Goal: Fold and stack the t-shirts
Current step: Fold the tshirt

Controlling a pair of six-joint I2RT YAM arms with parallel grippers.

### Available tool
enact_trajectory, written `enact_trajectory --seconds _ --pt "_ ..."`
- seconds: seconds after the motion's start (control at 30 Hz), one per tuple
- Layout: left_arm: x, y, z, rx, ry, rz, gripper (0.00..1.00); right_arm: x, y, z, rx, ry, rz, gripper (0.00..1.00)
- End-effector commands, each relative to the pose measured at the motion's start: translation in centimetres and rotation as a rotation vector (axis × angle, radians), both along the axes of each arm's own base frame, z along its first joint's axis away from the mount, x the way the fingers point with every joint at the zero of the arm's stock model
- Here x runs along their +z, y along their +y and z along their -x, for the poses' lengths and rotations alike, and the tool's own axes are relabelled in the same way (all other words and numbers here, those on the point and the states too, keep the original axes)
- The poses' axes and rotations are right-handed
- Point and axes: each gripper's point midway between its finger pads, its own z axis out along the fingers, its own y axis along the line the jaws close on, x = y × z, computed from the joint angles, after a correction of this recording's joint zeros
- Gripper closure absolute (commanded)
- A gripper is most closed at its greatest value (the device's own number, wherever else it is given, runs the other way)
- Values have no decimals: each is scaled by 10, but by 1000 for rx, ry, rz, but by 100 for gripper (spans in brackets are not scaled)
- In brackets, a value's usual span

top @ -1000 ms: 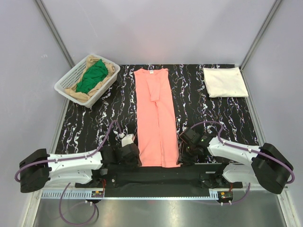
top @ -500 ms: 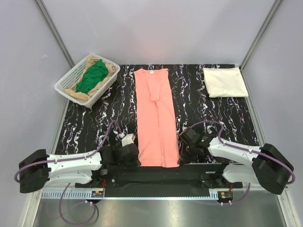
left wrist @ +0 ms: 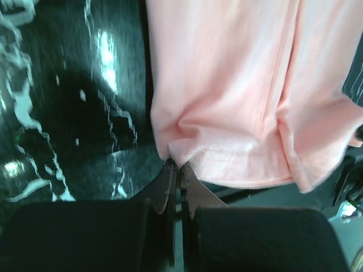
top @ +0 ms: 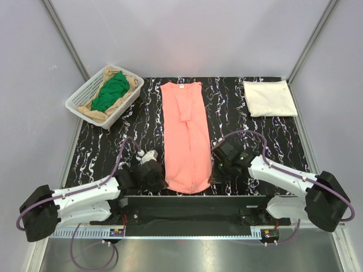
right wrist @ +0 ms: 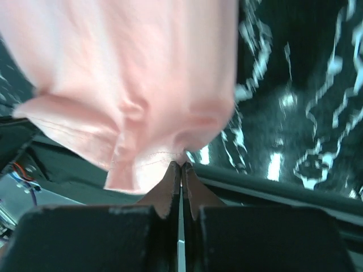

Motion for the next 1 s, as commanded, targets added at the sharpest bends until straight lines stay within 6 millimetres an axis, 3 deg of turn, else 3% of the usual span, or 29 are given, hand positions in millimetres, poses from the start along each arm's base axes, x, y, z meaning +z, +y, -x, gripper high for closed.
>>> enact_trajectory --seconds 0.0,0.03,0.1,0.17,0.2,0.27,0.3,0.33,0.4,0.5,0.67,0.73,0.97 --pt "36 -17 -40 -16 -90 51 100 17 6 -46 50 -106 34 100" --pt "38 -14 -50 -23 -109 27 100 29 10 -62 74 -152 26 100" --pt "50 -13 -82 16 -122 25 100 28 3 -91 87 -180 58 100" --pt "58 -17 -112 -3 -162 -18 100 41 4 -126 86 -234 62 100" --pt "60 -13 -130 15 -174 -35 100 30 3 -137 131 -228 102 100" --pt "60 -19 -164 -13 -176 -81 100 39 8 -169 140 -287 121 100" --pt "59 -15 -179 4 -171 -96 100 21 4 -180 165 -261 156 100" --pt "58 -14 -191 1 -172 -112 100 29 8 -200 158 -287 149 100" --pt "59 -15 -220 24 -160 -106 100 19 1 -218 169 -269 177 100" --pt "67 -16 -252 31 -175 -105 100 35 6 -254 178 -340 181 100" --pt "71 -2 -292 67 -178 -130 100 27 4 -283 191 -334 214 100" --pt "69 3 -303 83 -172 -126 100 35 7 -292 197 -356 205 100" --pt "68 10 -326 83 -167 -96 100 50 5 -311 180 -387 201 100"
